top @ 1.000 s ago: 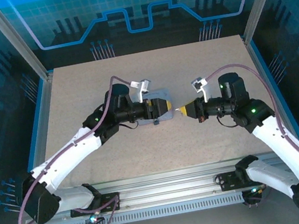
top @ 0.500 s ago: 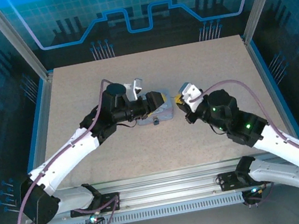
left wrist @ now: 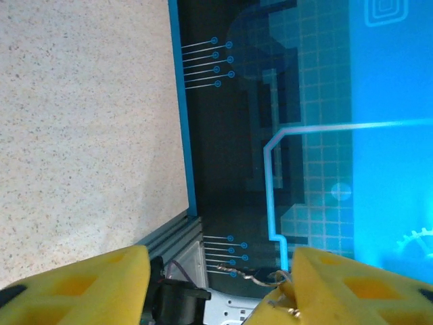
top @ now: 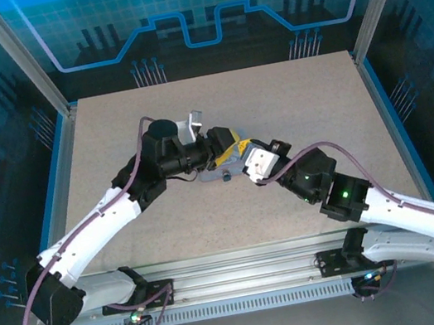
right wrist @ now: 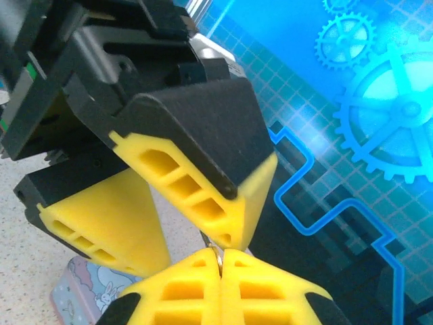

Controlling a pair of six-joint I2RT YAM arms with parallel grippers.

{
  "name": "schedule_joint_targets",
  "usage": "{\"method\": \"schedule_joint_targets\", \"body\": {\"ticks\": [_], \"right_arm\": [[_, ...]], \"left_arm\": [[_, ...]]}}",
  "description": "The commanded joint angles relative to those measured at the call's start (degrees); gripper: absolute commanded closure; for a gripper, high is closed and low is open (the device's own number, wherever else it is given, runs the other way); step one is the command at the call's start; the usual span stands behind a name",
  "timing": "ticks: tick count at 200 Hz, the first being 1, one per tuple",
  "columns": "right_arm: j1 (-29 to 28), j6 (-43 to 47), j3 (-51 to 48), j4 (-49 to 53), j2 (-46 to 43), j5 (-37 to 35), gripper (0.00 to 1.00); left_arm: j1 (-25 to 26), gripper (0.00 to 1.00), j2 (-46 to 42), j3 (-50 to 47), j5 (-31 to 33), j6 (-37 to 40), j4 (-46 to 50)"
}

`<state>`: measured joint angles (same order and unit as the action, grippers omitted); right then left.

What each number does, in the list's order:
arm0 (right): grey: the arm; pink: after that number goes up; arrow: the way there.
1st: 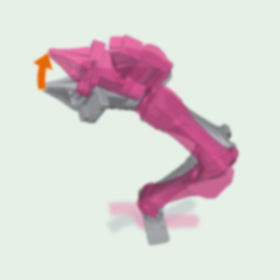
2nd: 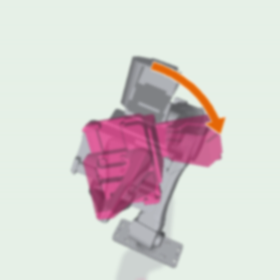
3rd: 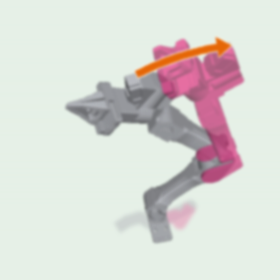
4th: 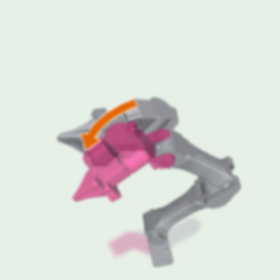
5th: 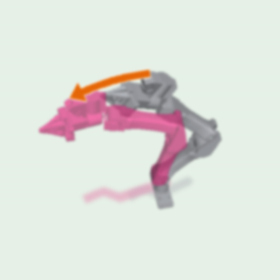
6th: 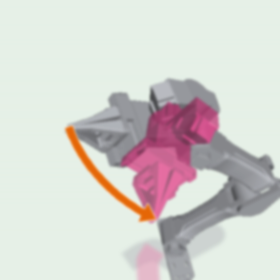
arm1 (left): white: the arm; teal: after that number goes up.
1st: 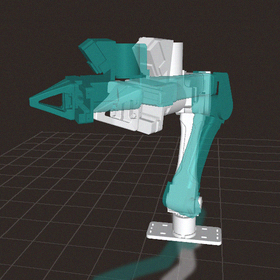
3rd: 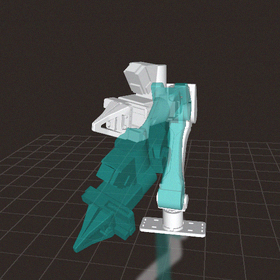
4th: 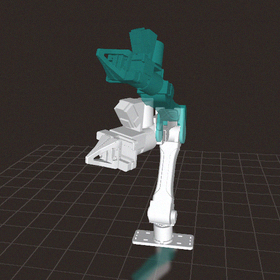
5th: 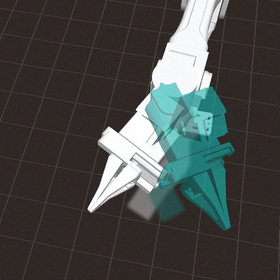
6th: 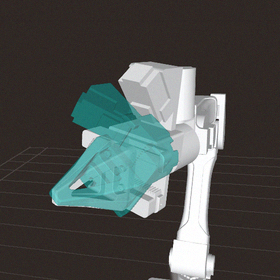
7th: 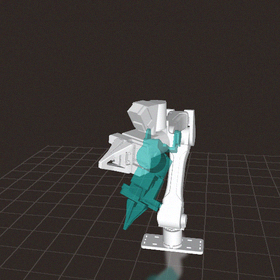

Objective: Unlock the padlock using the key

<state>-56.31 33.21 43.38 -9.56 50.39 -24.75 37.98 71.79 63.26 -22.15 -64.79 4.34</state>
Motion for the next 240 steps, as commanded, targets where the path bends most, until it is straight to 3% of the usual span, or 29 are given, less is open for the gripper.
{"method": "schedule_joint_targets", "body": {"ticks": [1, 47, 72, 142, 163, 191, 210, 240], "right_arm": [[-1.56, 2.81, -0.91, -3.64, 0.41, -2.67, 1.00], [-2.40, 3.23, -1.39, -3.29, 0.32, -3.09, 1.00], [-2.44, 3.70, -1.59, -3.69, 0.58, -3.76, 1.00], [-2.80, 4.49, -3.03, -3.35, -0.10, -3.99, 1.00], [-2.83, 3.80, -2.95, -2.45, -0.38, -3.74, 1.00], [-2.79, 2.25, -2.88, -1.49, -0.82, -4.05, 0.91], [-2.53, -0.28, -1.94, -0.01, -0.81, -5.27, 0.68], [-0.06, -9.08, -0.55, 5.29, -2.68, -3.95, 0.62]], "left_arm": [[-0.45, 0.46, -0.69, 0.81, -1.93, -1.81, -2.41], [-0.46, 0.57, -0.60, 0.63, -1.88, -2.43, -3.32], [-0.45, 0.71, -0.35, 0.72, -2.26, -2.68, -3.71], [-0.54, 0.94, 0.17, 0.72, -2.54, -2.48, -3.70], [-0.73, 0.97, 0.28, 0.62, -2.52, -2.25, -3.68], [-0.90, 1.00, 0.28, 0.46, -2.59, -1.80, -3.99], [-1.03, 1.00, 0.28, 0.80, -2.22, -0.65, -3.45], [-1.33, 1.00, -0.31, 1.97, -0.27, 3.92, 0.09]]}}
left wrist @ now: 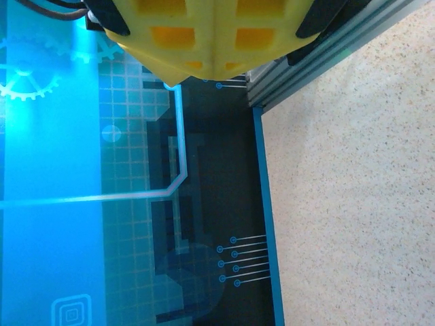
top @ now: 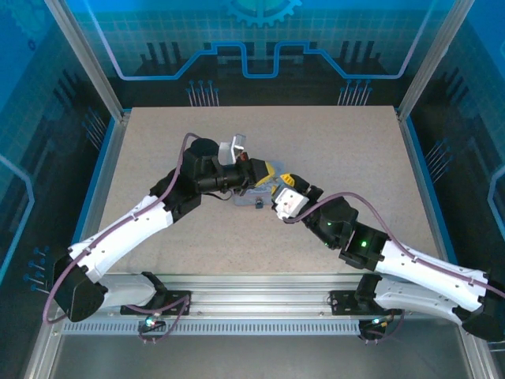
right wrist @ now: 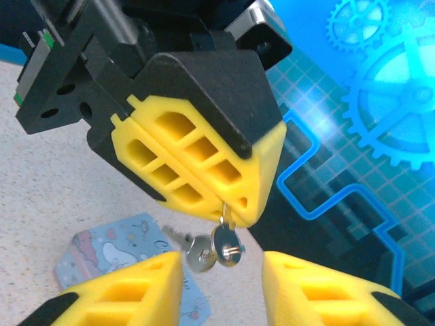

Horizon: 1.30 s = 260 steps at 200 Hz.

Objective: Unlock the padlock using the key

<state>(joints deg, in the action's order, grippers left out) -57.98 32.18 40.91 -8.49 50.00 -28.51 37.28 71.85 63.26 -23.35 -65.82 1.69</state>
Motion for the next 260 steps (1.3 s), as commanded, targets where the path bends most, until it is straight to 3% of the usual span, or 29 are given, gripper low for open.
{"method": "schedule_joint_targets", "body": {"ticks": [1, 47, 53, 98, 142, 207, 260], "right_arm": [[1.79, -8.43, 1.95, 4.60, -2.37, -0.08, 0.62], [9.88, -31.46, 7.54, 20.61, -3.68, 6.92, 0.50], [11.57, -35.28, 8.47, 23.05, -3.45, 9.56, 0.45], [22.02, -47.81, 10.88, 28.91, 1.27, 28.76, 0.43], [29.86, -61.37, 6.12, 19.67, 6.42, 47.54, 0.49], [33.70, -78.36, -0.04, 1.53, 7.39, 59.21, 0.53], [34.16, -86.43, -1.67, -8.97, 7.93, 63.44, 0.50]], "left_arm": [[-0.67, 1.00, -0.39, 2.05, 1.03, 5.15, 2.89], [-0.69, 1.00, -0.84, 4.58, 7.15, 15.95, 10.89], [-0.63, 1.00, -0.85, 4.59, 7.75, 16.95, 11.30], [-0.55, 1.00, -0.10, 1.91, 9.29, 21.61, 7.90], [0.78, 1.00, 1.07, 0.60, 11.38, 24.39, 6.03], [4.01, 1.00, 0.75, -0.15, 13.73, 26.97, 3.70], [4.93, 1.00, -0.38, -0.73, 13.15, 26.65, 1.48]]}}
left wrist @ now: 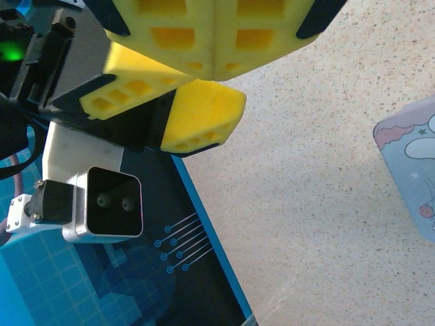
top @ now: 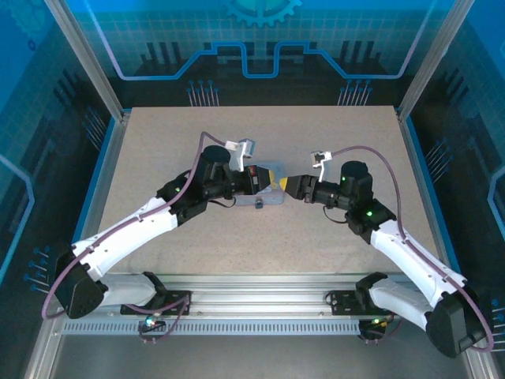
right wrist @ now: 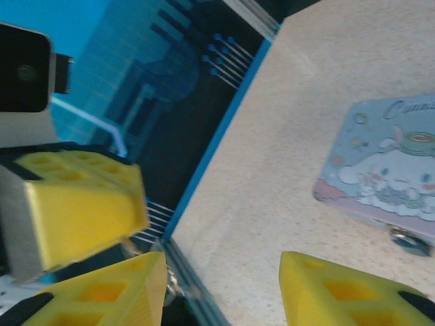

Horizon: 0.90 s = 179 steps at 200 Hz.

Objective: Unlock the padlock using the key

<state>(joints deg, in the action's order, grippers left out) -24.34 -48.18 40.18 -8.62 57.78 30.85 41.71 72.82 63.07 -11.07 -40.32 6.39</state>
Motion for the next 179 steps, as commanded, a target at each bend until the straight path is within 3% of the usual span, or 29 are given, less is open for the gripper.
{"method": "schedule_joint_targets", "body": {"ticks": [1, 71, 179], "right_arm": [[0.48, -6.10, -1.05, -8.99, 0.15, 4.10, 0.50], [-0.07, -9.74, -1.72, -15.30, 1.05, 5.97, 0.55], [-2.45, -8.86, -1.53, -16.42, 1.73, 6.64, 0.63]], "left_arm": [[0.48, 1.00, -1.35, -0.56, 0.83, 1.13, -3.27], [0.62, 1.00, -3.11, -1.97, 0.26, -1.59, -6.65], [0.62, 1.00, -3.72, -3.04, -0.42, -3.68, -9.12]]}}
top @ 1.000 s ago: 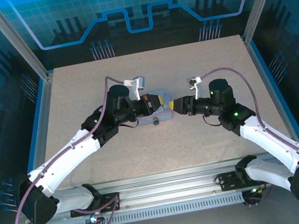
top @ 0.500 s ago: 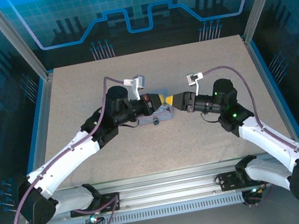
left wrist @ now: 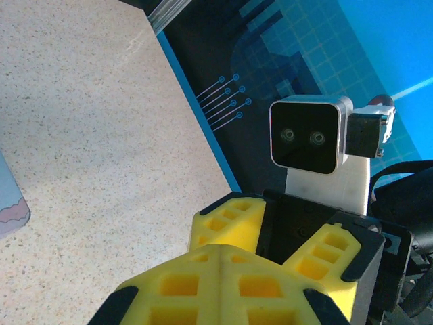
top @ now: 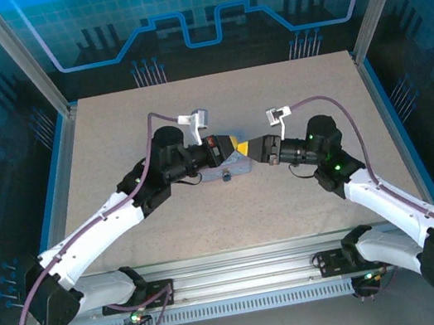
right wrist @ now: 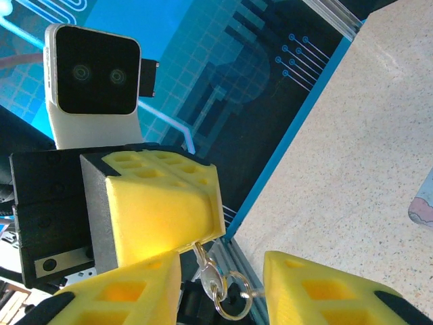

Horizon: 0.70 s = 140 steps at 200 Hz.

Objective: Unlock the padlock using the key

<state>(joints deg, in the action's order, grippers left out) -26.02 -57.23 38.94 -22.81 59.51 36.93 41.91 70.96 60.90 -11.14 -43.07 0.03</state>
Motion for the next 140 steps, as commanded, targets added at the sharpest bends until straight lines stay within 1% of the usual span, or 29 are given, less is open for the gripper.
{"method": "schedule_joint_targets", "body": {"ticks": [1, 42, 98, 114, 140], "right_arm": [[-0.77, 0.19, -0.28, -2.24, 0.00, 0.54, 0.63], [-0.87, 0.54, -0.20, -1.63, -0.43, 0.31, 0.70], [-1.01, 0.29, 0.18, -2.41, -0.75, 0.66, 0.71], [-0.98, 0.10, 0.29, -2.73, -0.75, 0.93, 0.74], [-1.05, 0.19, 0.21, -3.03, -0.94, 1.48, 0.87]], "left_arm": [[0.44, 1.00, -1.87, -0.88, -0.37, -0.95, -2.76], [0.41, 1.00, -2.67, -1.23, -0.20, -1.38, -3.11], [0.41, 1.00, -2.67, -1.91, -0.95, -2.87, -4.90], [0.38, 1.00, -2.67, -2.11, -0.88, -3.07, -5.30], [0.45, 1.00, -2.89, -2.35, -0.63, -3.16, -5.53]]}}
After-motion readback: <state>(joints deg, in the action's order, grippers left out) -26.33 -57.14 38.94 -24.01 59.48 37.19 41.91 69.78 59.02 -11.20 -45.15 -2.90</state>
